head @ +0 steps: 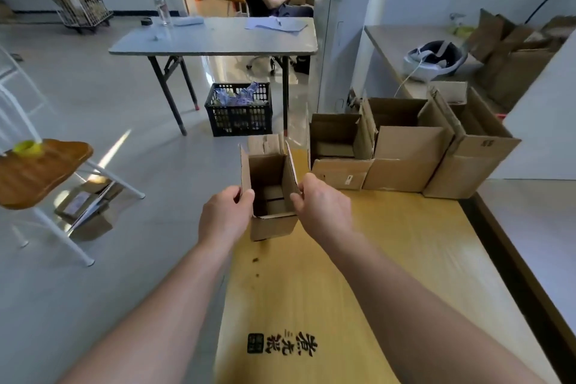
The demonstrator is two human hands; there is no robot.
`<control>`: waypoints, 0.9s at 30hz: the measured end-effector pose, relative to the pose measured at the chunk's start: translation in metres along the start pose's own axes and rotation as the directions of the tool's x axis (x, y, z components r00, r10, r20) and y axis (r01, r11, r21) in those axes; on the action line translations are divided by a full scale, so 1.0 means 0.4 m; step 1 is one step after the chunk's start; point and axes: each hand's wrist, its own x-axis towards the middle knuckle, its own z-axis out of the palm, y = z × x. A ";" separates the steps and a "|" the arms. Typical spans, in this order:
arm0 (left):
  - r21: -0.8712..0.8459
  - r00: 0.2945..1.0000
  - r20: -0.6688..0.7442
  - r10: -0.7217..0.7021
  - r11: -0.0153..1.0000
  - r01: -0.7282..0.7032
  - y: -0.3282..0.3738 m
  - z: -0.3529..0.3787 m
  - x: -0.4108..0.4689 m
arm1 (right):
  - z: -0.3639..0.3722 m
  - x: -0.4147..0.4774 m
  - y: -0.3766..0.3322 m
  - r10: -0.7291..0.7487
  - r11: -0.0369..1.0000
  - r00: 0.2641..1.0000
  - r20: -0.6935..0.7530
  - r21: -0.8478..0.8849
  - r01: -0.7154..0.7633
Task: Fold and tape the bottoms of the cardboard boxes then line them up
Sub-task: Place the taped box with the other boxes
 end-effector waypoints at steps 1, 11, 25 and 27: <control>0.002 1.000 0.013 0.001 1.000 -0.001 -0.003 -0.005 0.044 | 0.011 0.038 -0.014 -0.001 0.999 1.000 -0.014 -0.033 0.000; -0.017 0.971 0.237 0.040 0.999 -0.037 0.008 0.066 0.393 | 0.115 0.318 0.007 0.051 0.961 0.974 -0.222 -0.254 -0.109; -0.020 0.898 0.438 0.046 0.999 -0.041 0.062 0.149 0.458 | 0.114 0.365 0.056 0.257 0.945 0.965 -0.050 -0.194 -0.262; -0.008 0.898 0.436 0.057 0.998 -0.059 0.070 0.142 0.452 | 0.102 0.350 0.051 0.238 0.948 0.967 -0.090 -0.195 -0.251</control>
